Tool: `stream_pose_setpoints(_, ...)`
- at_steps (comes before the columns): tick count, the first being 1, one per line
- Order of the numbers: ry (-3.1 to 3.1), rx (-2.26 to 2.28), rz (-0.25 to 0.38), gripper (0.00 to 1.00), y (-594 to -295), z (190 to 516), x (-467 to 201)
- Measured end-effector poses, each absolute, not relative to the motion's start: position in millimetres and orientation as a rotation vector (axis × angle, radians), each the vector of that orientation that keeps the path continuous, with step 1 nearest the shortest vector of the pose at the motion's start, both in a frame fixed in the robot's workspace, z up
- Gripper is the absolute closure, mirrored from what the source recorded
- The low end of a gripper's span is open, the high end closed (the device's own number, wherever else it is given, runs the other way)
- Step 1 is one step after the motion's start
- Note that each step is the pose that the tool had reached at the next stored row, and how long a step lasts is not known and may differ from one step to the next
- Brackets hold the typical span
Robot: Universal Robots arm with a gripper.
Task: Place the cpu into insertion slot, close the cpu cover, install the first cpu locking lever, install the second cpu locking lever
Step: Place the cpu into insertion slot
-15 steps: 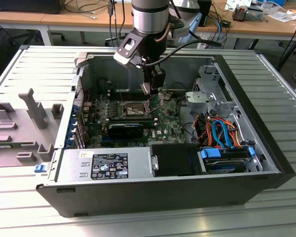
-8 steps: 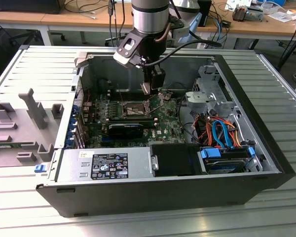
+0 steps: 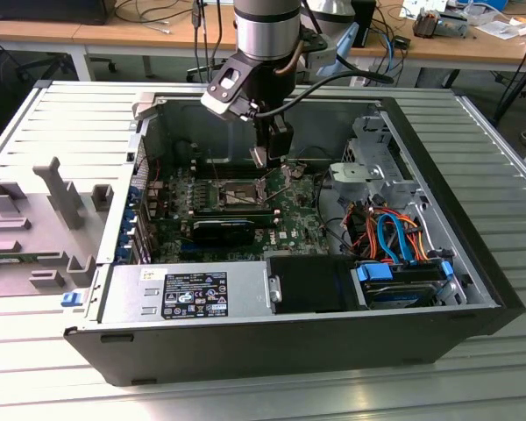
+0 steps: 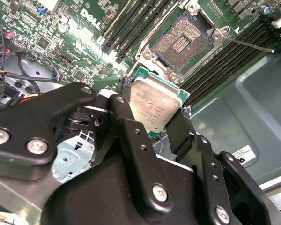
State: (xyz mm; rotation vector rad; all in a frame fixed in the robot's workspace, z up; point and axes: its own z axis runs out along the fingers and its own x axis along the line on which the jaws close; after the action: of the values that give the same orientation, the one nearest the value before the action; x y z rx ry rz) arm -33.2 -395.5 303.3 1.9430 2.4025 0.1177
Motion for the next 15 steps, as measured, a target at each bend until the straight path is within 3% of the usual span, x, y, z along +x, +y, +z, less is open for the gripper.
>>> stream_pose_setpoints(15,2.379,1.971,0.117,0.46,-395.5,303.0,-33.2)
